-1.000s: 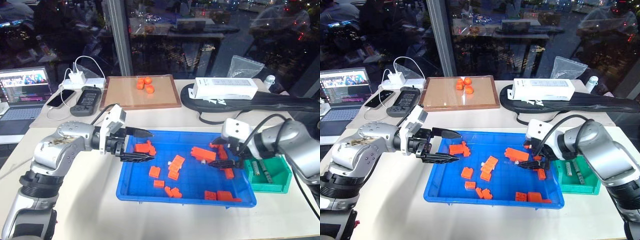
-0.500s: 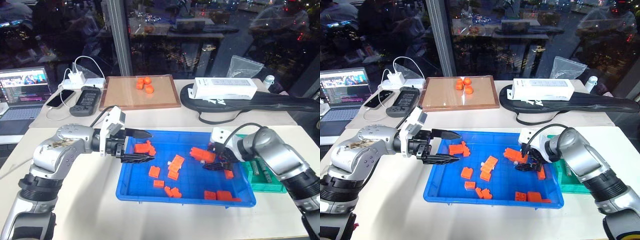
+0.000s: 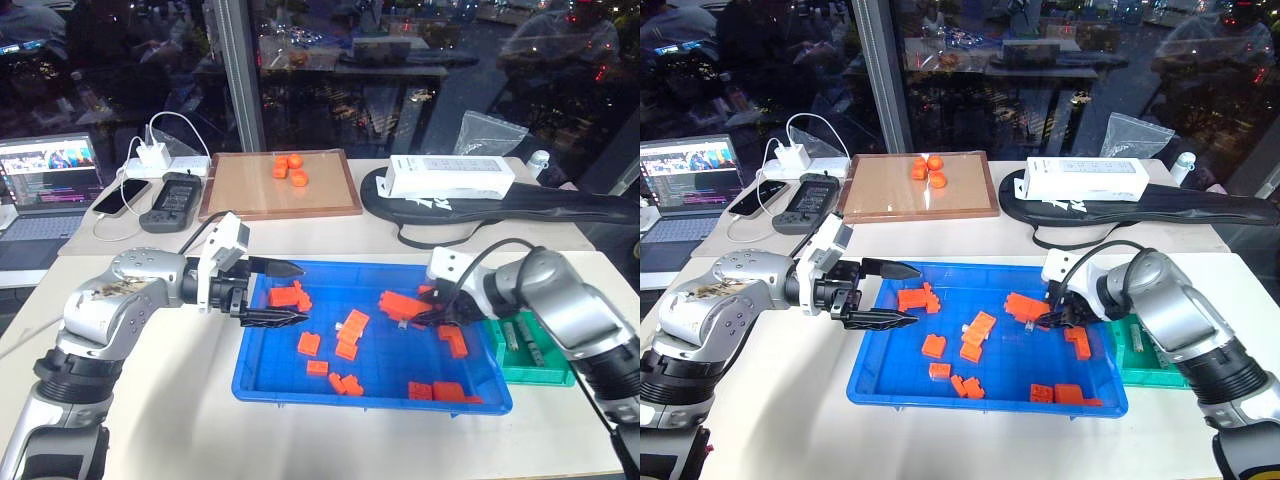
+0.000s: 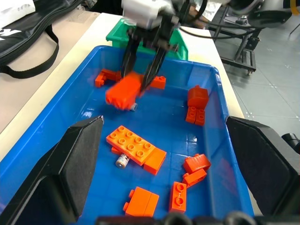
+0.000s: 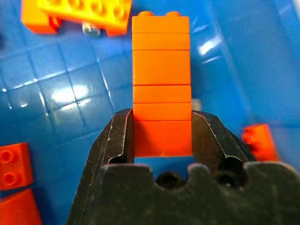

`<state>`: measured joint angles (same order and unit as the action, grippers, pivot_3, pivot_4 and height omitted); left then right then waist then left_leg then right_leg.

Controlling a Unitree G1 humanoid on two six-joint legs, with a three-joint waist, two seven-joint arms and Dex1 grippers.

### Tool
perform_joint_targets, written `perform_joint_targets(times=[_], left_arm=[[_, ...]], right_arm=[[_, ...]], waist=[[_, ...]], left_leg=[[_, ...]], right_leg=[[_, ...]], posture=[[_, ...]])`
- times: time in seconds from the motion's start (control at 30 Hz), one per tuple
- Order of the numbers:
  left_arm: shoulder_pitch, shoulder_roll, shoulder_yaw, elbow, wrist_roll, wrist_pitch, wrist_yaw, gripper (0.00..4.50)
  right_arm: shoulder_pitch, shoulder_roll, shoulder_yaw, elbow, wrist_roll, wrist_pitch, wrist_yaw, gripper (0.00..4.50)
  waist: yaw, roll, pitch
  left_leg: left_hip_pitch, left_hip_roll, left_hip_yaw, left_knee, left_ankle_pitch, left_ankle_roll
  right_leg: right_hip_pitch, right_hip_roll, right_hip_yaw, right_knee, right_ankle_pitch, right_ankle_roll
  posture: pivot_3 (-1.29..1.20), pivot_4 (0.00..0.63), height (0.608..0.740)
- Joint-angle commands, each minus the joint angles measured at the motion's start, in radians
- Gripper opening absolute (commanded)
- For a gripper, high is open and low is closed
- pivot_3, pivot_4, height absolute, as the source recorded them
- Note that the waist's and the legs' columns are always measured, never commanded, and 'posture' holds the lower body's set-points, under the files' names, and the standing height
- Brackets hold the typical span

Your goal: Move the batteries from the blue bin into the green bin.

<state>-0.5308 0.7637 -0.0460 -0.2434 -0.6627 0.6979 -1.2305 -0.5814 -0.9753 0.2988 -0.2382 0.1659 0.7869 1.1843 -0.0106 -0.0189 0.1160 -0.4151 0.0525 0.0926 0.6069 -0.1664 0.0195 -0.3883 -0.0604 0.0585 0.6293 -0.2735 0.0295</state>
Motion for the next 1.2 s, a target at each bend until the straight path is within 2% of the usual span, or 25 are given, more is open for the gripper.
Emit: perform_joint_targets(times=[0.03, 0.37, 0.43, 0.47, 0.6, 0.67, 0.83, 0.97, 1.2], left_arm=[[-0.017, 0.005, 0.008, -0.012, 0.000, -0.016, -0.007, 4.50], [-0.009, 0.027, 0.014, -0.019, -0.004, -0.009, -0.020, 4.50], [-0.008, 0.029, 0.014, -0.021, -0.006, -0.009, -0.019, 4.50], [-0.008, 0.030, 0.013, -0.021, -0.006, -0.009, -0.019, 4.50], [-0.009, 0.033, 0.013, -0.017, -0.004, -0.010, -0.023, 4.50], [-0.010, 0.035, 0.010, -0.017, -0.002, -0.011, -0.026, 4.50], [-0.010, 0.034, 0.010, -0.018, -0.002, -0.011, -0.024, 4.50], [-0.007, 0.037, 0.004, -0.020, 0.006, -0.018, -0.028, 4.50], [-0.014, 0.034, 0.008, -0.013, 0.011, -0.019, -0.022, 4.50]], right_arm=[[0.035, -0.029, -0.006, -0.149, 0.066, 0.060, 0.047, 1.45], [0.124, -0.013, 0.091, -0.265, 0.073, 0.111, 0.014, 1.45], [0.120, -0.010, 0.094, -0.284, 0.089, 0.125, 0.017, 2.46], [0.117, -0.012, 0.093, -0.289, 0.095, 0.130, 0.020, 2.63], [0.097, -0.022, 0.064, -0.280, 0.117, 0.136, 0.021, 3.98], [0.083, -0.034, 0.031, -0.257, 0.126, 0.127, 0.027, 4.45], [0.040, -0.041, -0.007, -0.133, 0.085, 0.056, -0.001, 4.45], [0.008, -0.036, 0.029, -0.010, -0.013, -0.028, -0.053, 4.45], [-0.005, 0.086, 0.046, 0.118, -0.071, -0.045, -0.146, 4.45]], waist=[[0.000, 0.000, 0.000], [-0.001, 0.000, 0.000], [-0.001, 0.000, 0.000], [-0.001, 0.000, 0.000], [0.001, 0.000, 0.000], [0.001, 0.000, 0.000], [0.001, 0.000, 0.000], [0.000, 0.000, 0.000], [-0.002, -0.001, 0.000]], left_leg=[[0.000, 0.000, 0.000, 0.000, 0.000, 0.000], [0.000, 0.000, -0.001, 0.000, 0.000, 0.000], [0.000, 0.000, -0.001, 0.000, 0.000, 0.000], [0.000, 0.000, -0.001, 0.000, 0.000, 0.000], [0.000, 0.000, -0.001, 0.001, 0.000, 0.000], [0.000, 0.000, -0.001, 0.001, 0.000, 0.000], [0.000, 0.000, -0.001, 0.001, 0.000, 0.000], [0.000, 0.000, -0.001, 0.000, 0.000, 0.000], [0.000, 0.000, -0.001, 0.000, 0.000, 0.000]], right_leg=[[0.000, 0.000, 0.000, 0.000, 0.000, 0.000], [0.000, 0.000, 0.000, 0.000, 0.000, 0.000], [0.000, 0.000, 0.000, 0.000, 0.000, 0.000], [0.000, 0.000, 0.000, 0.000, 0.000, 0.000], [0.000, 0.000, 0.000, 0.000, 0.000, 0.000], [0.000, 0.000, 0.000, 0.000, 0.000, 0.000], [0.000, 0.000, 0.000, 0.000, 0.000, 0.000], [0.000, 0.000, 0.000, 0.000, 0.000, 0.000], [0.000, 0.000, 0.000, 0.000, 0.000, 0.000]], posture=[[0.00, 0.150, 0.740], [0.00, 0.150, 0.740], [0.00, 0.150, 0.740], [0.00, 0.150, 0.740], [0.00, 0.150, 0.740], [0.00, 0.150, 0.740], [0.00, 0.150, 0.740], [0.00, 0.150, 0.740], [0.00, 0.150, 0.740]])
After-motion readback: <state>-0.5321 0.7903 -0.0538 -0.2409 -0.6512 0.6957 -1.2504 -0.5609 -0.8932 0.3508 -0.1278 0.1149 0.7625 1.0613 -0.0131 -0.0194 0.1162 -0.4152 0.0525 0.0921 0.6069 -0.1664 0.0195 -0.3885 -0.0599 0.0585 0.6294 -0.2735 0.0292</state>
